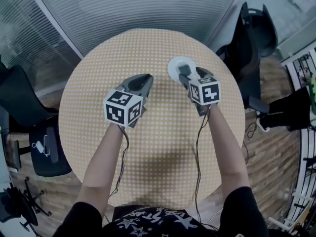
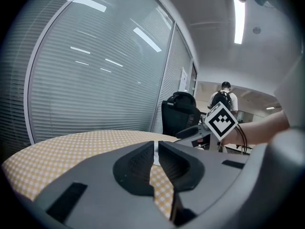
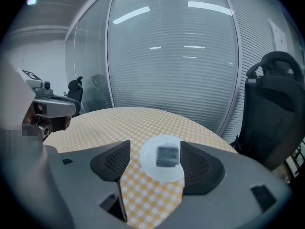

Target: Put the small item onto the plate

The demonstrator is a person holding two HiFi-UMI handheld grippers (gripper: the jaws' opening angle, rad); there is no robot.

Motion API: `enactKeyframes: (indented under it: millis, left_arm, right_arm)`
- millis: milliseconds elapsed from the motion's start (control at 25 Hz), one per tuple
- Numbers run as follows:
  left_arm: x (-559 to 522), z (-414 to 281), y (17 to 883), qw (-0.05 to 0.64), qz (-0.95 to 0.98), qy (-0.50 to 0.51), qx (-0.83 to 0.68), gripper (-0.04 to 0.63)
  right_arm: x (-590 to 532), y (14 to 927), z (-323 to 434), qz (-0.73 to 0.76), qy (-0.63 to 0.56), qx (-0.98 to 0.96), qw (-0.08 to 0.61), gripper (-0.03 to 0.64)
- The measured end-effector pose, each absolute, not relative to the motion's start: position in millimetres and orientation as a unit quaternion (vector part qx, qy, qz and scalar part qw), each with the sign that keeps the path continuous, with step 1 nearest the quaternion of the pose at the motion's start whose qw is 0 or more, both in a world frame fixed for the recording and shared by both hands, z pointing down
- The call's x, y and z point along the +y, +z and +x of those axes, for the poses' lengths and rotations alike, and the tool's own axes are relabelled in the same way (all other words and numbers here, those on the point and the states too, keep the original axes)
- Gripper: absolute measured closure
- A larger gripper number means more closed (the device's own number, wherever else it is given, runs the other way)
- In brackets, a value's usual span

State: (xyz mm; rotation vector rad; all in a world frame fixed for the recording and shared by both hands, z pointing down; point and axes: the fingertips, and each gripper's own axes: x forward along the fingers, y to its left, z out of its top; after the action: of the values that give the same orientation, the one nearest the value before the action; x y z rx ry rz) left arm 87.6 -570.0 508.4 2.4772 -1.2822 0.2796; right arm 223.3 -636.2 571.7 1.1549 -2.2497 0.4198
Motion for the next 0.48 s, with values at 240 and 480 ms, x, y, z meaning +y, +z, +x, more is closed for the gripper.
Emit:
enactKeyframes:
  millis: [240, 480]
  left_arm:
    - [-531.6, 85.1, 479.9, 0.157, 0.873, 0.086, -0.453, 0.563]
    - [-492.6, 85.7, 434.4, 0.121, 0.885, 0.064, -0.444, 0.563]
  right_arm:
    - [-599.2, 526.7, 234.0, 0.46, 0.134, -0.838, 0.26, 0.31]
    - [-559.1, 489.1, 235.2, 0.479, 0.123, -0.838, 0.231, 0.354]
